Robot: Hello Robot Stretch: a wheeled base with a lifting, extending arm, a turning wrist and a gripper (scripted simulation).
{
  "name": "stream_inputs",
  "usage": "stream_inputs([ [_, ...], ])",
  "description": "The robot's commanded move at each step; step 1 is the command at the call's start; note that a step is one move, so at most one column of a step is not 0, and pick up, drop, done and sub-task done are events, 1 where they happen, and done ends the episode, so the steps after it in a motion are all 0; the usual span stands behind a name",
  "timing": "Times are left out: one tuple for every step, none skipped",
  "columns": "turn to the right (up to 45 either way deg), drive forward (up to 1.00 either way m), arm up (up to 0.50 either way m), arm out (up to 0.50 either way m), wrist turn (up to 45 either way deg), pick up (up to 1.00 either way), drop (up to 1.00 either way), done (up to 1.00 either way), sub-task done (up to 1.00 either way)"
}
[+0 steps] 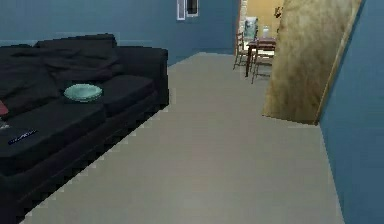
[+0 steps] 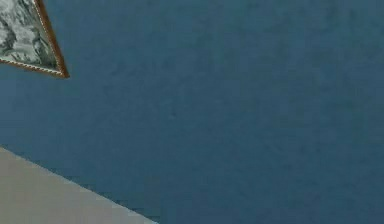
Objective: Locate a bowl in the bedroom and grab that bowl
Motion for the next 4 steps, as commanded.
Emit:
stream_inputs([
  [0.0, 0.05, 0.00, 0.00, 0.0, 0.00, 0.00, 0.00, 0.00],
  [6.0, 0.00, 0.00, 0.00, 0.0, 0.00, 0.00, 0.00, 0.00],
  [0.0, 1.00, 0.00, 0.00, 0.0, 0.00, 0.00, 0.00, 0.00],
  [0.0, 1.00, 0.00, 0.00, 0.0, 0.00, 0.00, 0.00, 0.00],
])
